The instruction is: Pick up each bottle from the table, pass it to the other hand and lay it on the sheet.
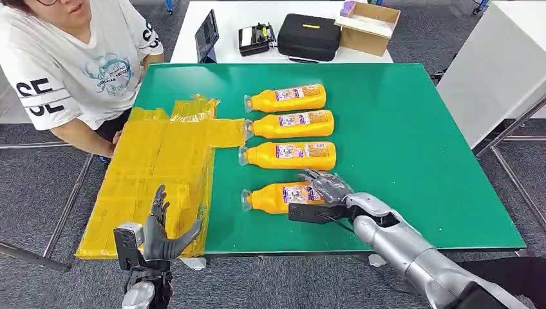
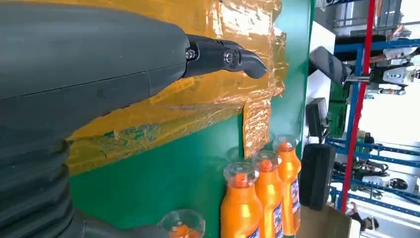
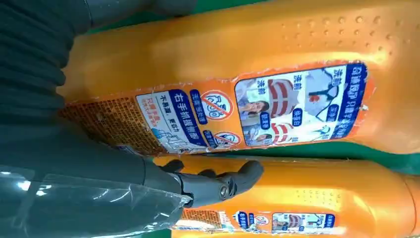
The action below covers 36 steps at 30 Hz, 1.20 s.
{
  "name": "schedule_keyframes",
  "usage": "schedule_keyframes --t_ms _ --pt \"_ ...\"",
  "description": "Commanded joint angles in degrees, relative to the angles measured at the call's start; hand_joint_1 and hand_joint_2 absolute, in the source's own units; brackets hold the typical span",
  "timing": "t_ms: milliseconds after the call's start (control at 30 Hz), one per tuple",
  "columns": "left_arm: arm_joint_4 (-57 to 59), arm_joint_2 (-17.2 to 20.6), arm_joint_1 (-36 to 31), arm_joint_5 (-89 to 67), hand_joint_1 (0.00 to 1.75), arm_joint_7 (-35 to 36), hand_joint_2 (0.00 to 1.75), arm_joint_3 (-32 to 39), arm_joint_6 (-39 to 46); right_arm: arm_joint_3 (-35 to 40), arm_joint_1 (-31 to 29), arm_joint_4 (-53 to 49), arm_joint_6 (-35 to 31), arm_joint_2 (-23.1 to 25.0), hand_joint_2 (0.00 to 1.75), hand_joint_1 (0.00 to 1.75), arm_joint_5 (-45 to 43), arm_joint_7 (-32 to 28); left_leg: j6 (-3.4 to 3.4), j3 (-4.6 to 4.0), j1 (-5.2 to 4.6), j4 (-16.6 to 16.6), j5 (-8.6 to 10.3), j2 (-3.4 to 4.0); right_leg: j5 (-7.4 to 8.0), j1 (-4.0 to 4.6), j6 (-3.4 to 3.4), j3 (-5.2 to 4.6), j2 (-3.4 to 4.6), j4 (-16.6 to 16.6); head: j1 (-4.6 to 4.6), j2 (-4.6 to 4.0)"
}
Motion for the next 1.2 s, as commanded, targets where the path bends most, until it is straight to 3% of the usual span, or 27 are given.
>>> schedule_keyframes --t_ms 33,467,567,600,667,733,867,933,967,1033,1100,1200 --pt "4.3 0.5 -2.1 0.3 0.0 0.1 1.75 0.2 0.0 5.4 -1.8 5.6 0.9 0.4 1.75 1.73 -0.5 -0.2 -0.01 0.21 0.06 0.0 -0.05 0.08 -0.02 0.1 -0.19 0.23 0.0 -0.1 0.0 0.0" --pt "4.3 0.5 -1.8 0.3 0.0 0.1 1.75 0.2 0.0 6.0 -2.0 4.9 1.1 -0.7 1.75 1.75 -0.6 -0.2 0.0 0.24 0.06 -0.1 -0.05 0.03 -0.04 0.1 -0.18 0.27 -0.07 -0.1 0.0 0.0" --pt "4.2 0.5 -1.6 0.3 0.0 0.1 1.75 -0.1 0.0 3.7 -0.6 2.2 -2.0 -0.8 1.75 1.75 -2.5 -2.2 0.0 0.2 0.06 0.0 -0.04 0.01 -0.03 0.1 -0.17 0.24 -0.08 -0.1 0.0 0.0" --pt "3.6 0.5 -1.2 0.4 0.0 0.1 1.75 -0.1 0.1 -0.7 2.3 0.1 -7.2 1.0 1.75 1.75 -3.4 -4.2 0.0 0.16 0.04 0.0 -0.03 0.0 -0.02 0.06 -0.13 0.18 -0.06 -0.1 0.0 0.0" --pt "0.4 0.3 0.9 1.0 0.0 -0.2 1.75 0.6 0.6 -13.1 10.6 -6.8 -19.5 10.0 1.75 1.75 -2.5 -7.6 -0.03 0.23 0.1 -0.1 -0.05 0.02 -0.03 0.13 -0.17 0.27 -0.05 -0.1 0.02 0.0" --pt "-3.8 0.1 3.7 2.1 0.0 -0.2 1.75 0.7 0.6 -20.3 15.9 -17.0 -26.1 17.2 1.75 1.75 -3.2 -9.8 -0.08 0.36 0.17 -0.1 -0.16 0.34 -0.04 0.21 -0.29 0.3 0.24 -0.2 -0.02 0.0" --pt "-8.2 0.6 5.6 3.3 0.0 0.0 1.75 -1.2 -0.1 -26.8 18.2 -25.9 -31.3 22.2 1.75 1.75 -5.6 -14.8 -0.09 -0.03 0.09 0.0 -0.21 0.42 -0.09 0.14 -0.22 -0.17 0.35 0.2 -0.04 0.0" --pt "-8.6 0.5 5.6 3.5 0.0 0.2 1.75 -1.3 0.0 -27.3 18.3 -26.3 -31.0 21.9 1.75 1.75 -5.9 -15.0 -0.16 0.19 0.27 0.1 -0.43 0.48 -0.31 0.33 -0.44 0.04 0.31 0.2 -0.04 0.0" --pt "-8.6 0.6 5.5 3.5 0.0 0.2 1.75 -1.4 0.0 -27.5 18.4 -26.2 -30.8 21.8 1.75 1.75 -6.0 -15.2 -0.05 -0.15 0.21 0.1 -0.15 0.06 -0.16 0.24 -0.2 -0.15 -0.03 0.1 -0.04 0.0" --pt "-8.5 0.6 5.5 3.6 0.0 0.3 1.75 -1.5 0.0 -27.8 18.5 -25.7 -30.7 21.8 1.75 1.75 -6.3 -15.7 -0.02 -0.24 0.2 0.0 -0.06 -0.03 -0.15 0.2 -0.16 -0.21 -0.09 0.0 -0.02 0.0" --pt "-8.9 1.2 5.1 4.3 0.0 0.0 1.75 -2.7 -0.2 -31.7 20.0 -27.0 -34.5 25.0 1.75 1.75 -10.0 -22.7 0.0 -0.18 0.17 0.0 -0.08 0.04 -0.15 0.13 -0.17 -0.15 -0.04 0.0 0.0 0.0" --pt "-11.0 1.8 4.7 5.6 0.0 0.0 1.75 -4.5 -0.6 -34.6 21.5 -31.0 -36.2 26.9 1.75 1.75 -13.8 -26.0 -0.02 -0.18 0.16 0.0 -0.13 0.08 -0.15 0.12 -0.25 -0.12 -0.04 0.0 0.0 0.0"
